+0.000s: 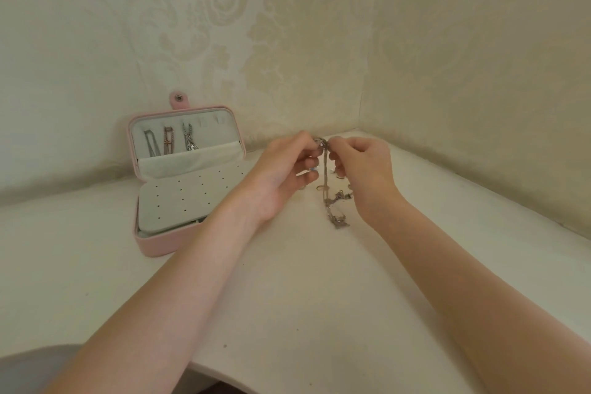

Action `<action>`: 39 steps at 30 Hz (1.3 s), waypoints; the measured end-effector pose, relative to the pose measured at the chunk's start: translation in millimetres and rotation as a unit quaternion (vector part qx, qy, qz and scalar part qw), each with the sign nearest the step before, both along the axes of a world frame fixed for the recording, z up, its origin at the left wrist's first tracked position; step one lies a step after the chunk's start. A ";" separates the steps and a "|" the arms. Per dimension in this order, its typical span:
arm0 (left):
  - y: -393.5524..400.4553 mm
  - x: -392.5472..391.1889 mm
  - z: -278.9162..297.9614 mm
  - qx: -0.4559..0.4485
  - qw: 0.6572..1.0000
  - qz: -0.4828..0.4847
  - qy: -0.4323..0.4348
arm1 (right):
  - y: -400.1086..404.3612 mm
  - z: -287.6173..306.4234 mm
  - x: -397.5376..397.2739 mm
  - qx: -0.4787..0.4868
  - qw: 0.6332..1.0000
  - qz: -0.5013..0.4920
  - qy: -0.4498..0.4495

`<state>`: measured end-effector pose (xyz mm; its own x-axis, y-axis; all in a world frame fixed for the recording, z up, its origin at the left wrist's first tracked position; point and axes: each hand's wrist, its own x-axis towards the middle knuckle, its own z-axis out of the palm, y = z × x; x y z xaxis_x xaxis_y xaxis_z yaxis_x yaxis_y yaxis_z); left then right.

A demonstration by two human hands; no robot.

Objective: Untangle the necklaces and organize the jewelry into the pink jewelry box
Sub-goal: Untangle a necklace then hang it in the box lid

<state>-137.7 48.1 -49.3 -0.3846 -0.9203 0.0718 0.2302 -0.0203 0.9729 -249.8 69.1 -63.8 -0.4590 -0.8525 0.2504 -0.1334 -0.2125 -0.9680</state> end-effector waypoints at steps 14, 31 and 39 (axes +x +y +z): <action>4.0 0.6 1.6 -0.029 0.999 -0.021 0.021 | 3.7 21.0 -19.5 -0.091 0.981 0.073 -0.152; 3.4 44.1 35.0 0.029 0.992 -0.122 -0.014 | -5.9 -8.4 -51.6 0.155 0.979 -0.057 0.117; 4.8 58.2 63.1 -0.049 0.959 -0.129 -0.247 | 6.3 12.8 -25.7 0.072 0.971 0.128 0.188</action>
